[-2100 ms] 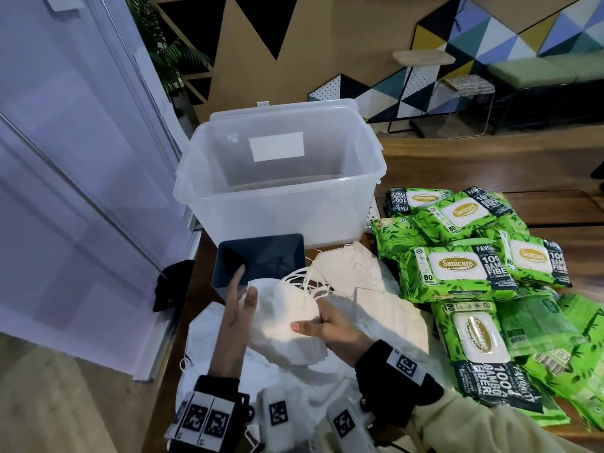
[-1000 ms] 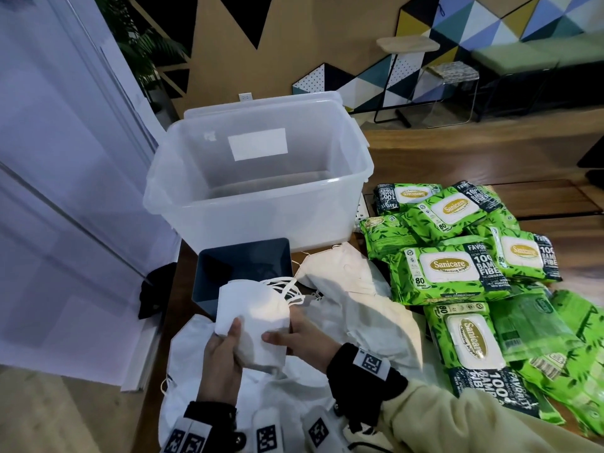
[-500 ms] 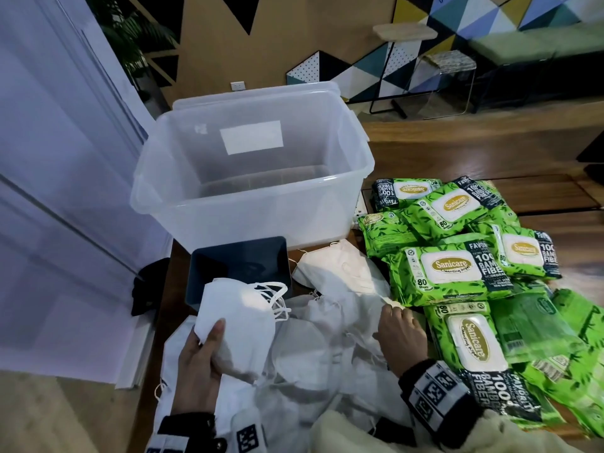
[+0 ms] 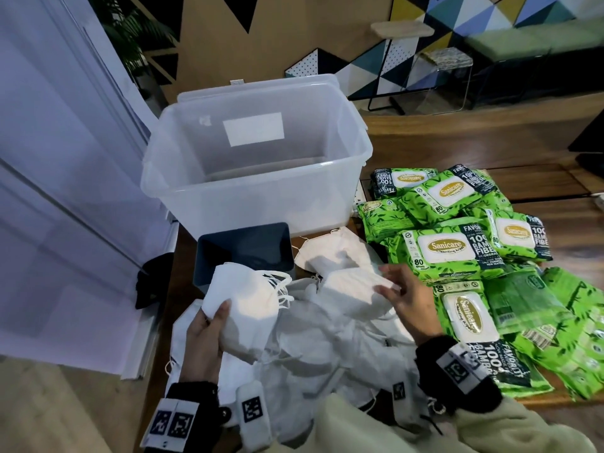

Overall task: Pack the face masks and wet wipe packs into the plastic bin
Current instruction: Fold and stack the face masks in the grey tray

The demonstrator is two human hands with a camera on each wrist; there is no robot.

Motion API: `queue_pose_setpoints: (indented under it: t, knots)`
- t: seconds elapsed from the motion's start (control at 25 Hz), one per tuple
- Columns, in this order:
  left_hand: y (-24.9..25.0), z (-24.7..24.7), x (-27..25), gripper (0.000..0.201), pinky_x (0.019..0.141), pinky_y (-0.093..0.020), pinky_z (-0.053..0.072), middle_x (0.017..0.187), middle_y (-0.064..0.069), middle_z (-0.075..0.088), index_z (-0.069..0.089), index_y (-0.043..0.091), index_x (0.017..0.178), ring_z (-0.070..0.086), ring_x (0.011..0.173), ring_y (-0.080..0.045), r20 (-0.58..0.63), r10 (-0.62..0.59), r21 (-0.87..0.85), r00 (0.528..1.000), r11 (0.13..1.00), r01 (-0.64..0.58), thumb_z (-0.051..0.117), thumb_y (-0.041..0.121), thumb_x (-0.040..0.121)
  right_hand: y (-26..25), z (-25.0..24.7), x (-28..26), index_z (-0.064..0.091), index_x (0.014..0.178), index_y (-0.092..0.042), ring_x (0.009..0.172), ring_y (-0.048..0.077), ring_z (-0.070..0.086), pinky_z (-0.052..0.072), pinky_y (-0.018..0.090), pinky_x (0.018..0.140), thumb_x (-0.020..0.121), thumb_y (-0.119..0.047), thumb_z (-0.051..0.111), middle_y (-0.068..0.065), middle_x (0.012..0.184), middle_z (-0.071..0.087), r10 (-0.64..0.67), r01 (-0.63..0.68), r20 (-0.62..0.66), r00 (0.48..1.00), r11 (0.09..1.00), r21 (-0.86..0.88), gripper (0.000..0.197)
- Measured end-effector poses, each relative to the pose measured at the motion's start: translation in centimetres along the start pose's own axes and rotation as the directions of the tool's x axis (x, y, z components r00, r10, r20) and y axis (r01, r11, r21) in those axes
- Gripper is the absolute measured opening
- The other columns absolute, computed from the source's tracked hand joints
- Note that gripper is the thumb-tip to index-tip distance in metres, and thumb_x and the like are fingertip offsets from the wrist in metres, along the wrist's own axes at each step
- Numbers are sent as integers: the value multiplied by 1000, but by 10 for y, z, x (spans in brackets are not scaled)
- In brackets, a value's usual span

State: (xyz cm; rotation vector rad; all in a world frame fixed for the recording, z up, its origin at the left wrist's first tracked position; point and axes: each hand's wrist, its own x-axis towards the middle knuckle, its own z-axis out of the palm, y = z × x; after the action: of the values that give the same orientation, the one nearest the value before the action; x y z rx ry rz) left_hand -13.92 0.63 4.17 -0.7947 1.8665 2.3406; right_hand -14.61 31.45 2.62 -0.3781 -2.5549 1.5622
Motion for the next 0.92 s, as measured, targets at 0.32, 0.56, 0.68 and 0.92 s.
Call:
queue_pose_setpoints:
  t: [0.32, 0.56, 0.68, 0.92]
  knots:
    - [-1, 19, -12, 35, 92, -47, 49, 114, -18, 66, 61, 4, 113, 61, 104, -33, 121, 61, 115, 991, 991, -75, 68, 21, 83, -101, 9, 5, 60, 71, -7, 34, 1, 29, 22, 12, 36, 81, 0, 66, -9, 36, 44, -80, -77, 398, 914, 928, 363, 14]
    - [-11, 18, -24, 24, 99, -46, 45, 113, -14, 66, 60, 7, 111, 60, 110, -30, 186, 18, 106, 982, 994, -38, 53, 23, 95, -110, 74, 3, 54, 64, -14, 39, 2, 35, 25, 11, 45, 84, -16, 68, -13, 35, 37, -108, 61, 498, 861, 992, 110, 24]
    - [-10, 12, -27, 27, 88, -36, 49, 107, -9, 68, 62, 11, 105, 62, 100, -22, 141, -30, 41, 990, 999, 25, 43, 29, 98, -114, 84, 2, 47, 59, -16, 45, 4, 31, 25, 13, 47, 83, -17, 69, -10, 41, 35, -147, 124, 505, 850, 989, 79, 33]
    - [-7, 8, -40, 25, 87, -32, 53, 111, -5, 70, 60, 10, 116, 66, 102, -20, 240, 46, 91, 970, 993, -69, 52, 11, 93, -122, 103, 0, 57, 67, -17, 42, 2, 34, 27, 10, 46, 82, -15, 70, 0, 53, 42, -208, 194, 556, 805, 977, 84, 20]
